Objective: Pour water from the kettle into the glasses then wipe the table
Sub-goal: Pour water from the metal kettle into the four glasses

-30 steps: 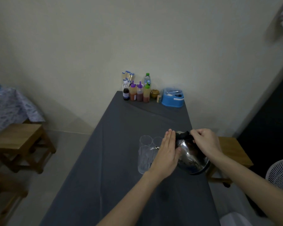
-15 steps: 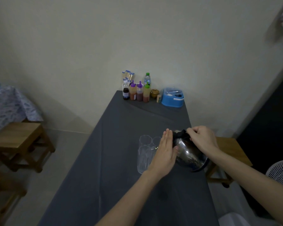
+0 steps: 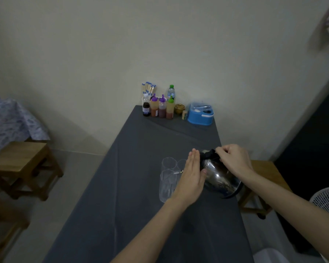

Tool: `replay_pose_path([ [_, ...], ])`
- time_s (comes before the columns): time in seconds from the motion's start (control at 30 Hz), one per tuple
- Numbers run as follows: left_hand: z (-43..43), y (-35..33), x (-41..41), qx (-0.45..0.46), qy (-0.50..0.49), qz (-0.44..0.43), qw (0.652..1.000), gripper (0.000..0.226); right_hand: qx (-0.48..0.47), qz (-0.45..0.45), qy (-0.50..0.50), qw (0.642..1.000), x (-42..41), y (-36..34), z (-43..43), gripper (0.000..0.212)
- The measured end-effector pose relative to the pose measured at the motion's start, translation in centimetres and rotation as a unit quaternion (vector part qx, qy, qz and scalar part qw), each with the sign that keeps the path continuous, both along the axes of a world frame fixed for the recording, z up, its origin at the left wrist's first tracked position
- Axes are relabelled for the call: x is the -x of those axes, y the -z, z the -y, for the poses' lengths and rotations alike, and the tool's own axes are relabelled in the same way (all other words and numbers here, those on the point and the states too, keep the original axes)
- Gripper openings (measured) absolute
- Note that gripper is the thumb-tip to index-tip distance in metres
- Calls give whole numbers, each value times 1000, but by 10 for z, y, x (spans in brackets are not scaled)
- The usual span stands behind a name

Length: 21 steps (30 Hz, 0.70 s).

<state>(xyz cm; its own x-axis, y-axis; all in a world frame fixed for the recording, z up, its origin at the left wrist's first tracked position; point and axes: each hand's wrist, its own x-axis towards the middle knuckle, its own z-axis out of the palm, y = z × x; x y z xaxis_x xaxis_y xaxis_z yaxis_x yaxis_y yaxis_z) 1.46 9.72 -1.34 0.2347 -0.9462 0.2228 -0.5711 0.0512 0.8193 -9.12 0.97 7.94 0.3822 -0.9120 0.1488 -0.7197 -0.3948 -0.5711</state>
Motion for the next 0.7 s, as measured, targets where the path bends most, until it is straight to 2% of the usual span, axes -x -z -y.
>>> replay_pose_path([
  [0.7,-1,3,-1,10,-1,-25,1000,60,26,-10,-12,1000,-1,3,3,38],
])
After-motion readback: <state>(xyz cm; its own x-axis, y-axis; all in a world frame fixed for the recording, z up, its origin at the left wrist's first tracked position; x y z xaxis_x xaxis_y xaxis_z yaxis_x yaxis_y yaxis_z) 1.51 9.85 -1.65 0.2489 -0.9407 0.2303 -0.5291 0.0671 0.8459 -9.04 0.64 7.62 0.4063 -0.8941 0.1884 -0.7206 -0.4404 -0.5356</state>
